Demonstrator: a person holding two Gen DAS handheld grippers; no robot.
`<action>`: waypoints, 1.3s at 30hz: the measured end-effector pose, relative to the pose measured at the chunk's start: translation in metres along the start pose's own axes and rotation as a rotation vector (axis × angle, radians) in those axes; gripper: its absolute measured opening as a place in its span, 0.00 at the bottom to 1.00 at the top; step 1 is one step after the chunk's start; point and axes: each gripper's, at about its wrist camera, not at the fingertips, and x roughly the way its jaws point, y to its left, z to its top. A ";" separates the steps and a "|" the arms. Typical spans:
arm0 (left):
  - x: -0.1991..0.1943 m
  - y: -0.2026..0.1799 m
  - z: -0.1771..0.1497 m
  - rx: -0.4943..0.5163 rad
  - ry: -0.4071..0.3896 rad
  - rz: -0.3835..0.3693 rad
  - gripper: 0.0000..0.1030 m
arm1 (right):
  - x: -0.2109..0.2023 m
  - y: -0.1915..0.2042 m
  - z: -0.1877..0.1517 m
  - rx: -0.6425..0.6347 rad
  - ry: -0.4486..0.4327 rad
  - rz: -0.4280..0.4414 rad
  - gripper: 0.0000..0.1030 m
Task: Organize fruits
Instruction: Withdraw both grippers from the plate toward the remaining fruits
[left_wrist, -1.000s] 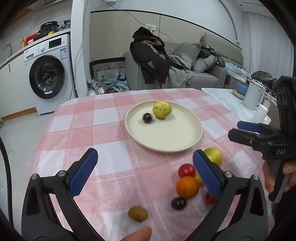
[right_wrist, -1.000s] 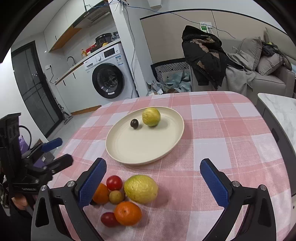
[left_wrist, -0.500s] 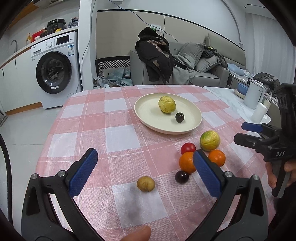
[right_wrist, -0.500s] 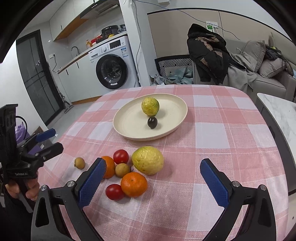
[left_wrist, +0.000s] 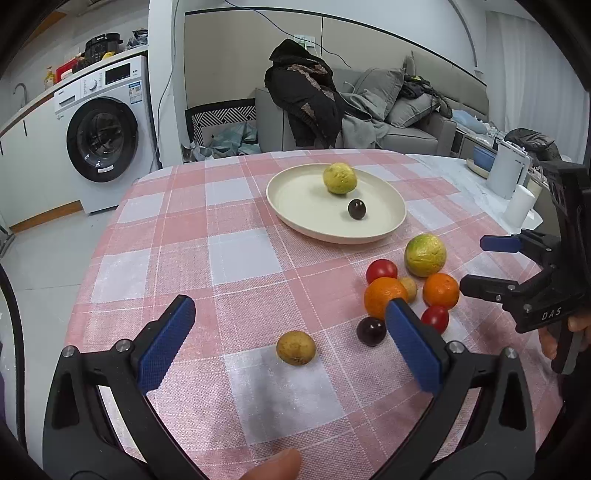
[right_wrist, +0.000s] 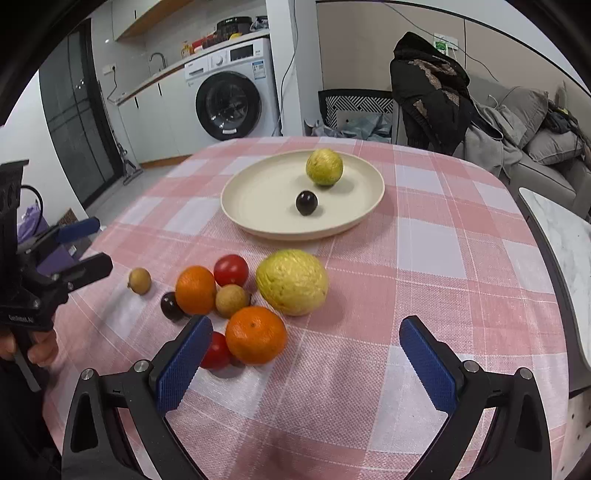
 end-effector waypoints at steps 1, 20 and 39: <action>0.002 0.000 -0.001 -0.001 0.007 -0.001 0.99 | 0.001 0.000 -0.001 -0.009 0.009 -0.004 1.00; 0.028 -0.001 -0.008 0.005 0.081 0.007 0.99 | 0.017 -0.008 -0.011 -0.025 0.099 -0.001 1.00; 0.040 0.001 -0.011 0.002 0.109 0.012 0.99 | 0.039 0.013 -0.015 -0.050 0.137 -0.074 1.00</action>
